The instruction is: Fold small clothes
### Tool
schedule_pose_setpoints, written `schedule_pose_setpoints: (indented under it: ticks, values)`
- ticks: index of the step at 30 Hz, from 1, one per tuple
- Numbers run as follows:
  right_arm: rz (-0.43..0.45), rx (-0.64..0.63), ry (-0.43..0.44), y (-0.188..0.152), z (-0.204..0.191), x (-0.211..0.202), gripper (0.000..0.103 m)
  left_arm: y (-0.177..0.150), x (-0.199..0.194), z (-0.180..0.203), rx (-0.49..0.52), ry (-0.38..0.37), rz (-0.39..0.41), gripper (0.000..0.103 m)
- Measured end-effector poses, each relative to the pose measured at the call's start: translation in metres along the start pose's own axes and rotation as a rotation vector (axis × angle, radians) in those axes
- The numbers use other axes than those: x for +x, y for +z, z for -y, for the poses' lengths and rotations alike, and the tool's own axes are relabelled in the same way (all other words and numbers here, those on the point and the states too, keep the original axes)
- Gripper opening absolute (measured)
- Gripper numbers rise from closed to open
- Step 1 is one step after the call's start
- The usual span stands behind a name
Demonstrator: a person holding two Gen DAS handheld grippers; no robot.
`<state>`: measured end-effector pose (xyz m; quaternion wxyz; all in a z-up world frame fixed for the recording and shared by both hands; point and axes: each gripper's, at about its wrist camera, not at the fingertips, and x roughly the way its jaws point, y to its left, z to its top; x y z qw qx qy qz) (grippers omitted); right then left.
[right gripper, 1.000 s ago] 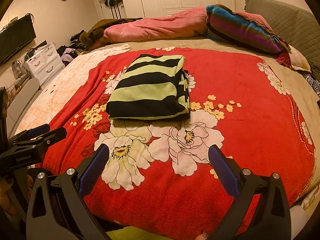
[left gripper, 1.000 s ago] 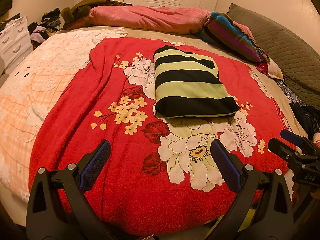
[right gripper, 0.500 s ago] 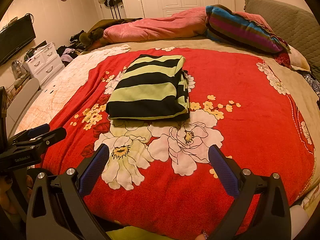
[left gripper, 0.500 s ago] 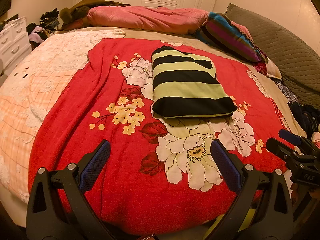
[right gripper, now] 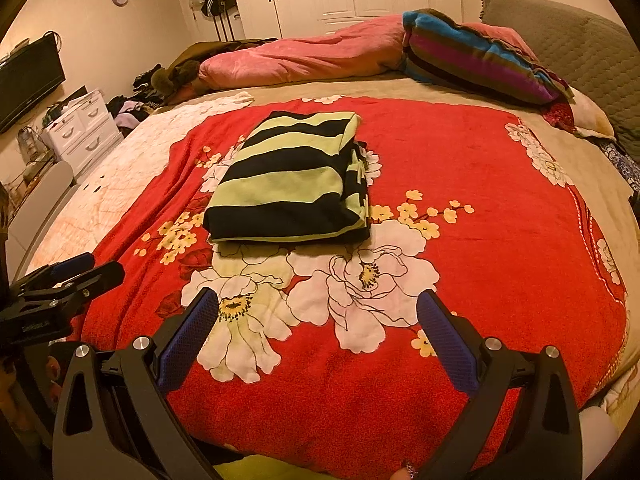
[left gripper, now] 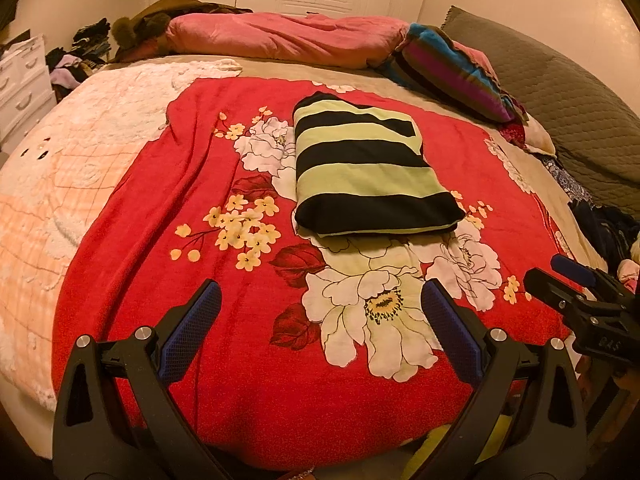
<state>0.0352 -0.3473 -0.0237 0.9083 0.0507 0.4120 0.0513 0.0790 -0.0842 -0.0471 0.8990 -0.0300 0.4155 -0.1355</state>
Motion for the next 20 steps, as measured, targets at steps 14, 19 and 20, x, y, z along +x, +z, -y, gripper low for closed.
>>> schedule_pose_setpoints:
  ticks: [14,19,20]
  values:
    - [0.045,0.330,-0.327,-0.042,0.110,-0.038,0.099,0.011,-0.006,-0.081,-0.144,0.098,-0.007,0.094]
    - [-0.002,0.769,-0.691,-0.140,0.238,-0.089,0.099,0.026,0.008,-0.225,-0.329,0.315,-0.047,0.094]
    - [0.023,0.896,-0.810,-0.170,0.265,-0.110,0.099,0.029,0.010,-0.249,-0.348,0.368,-0.045,0.094]
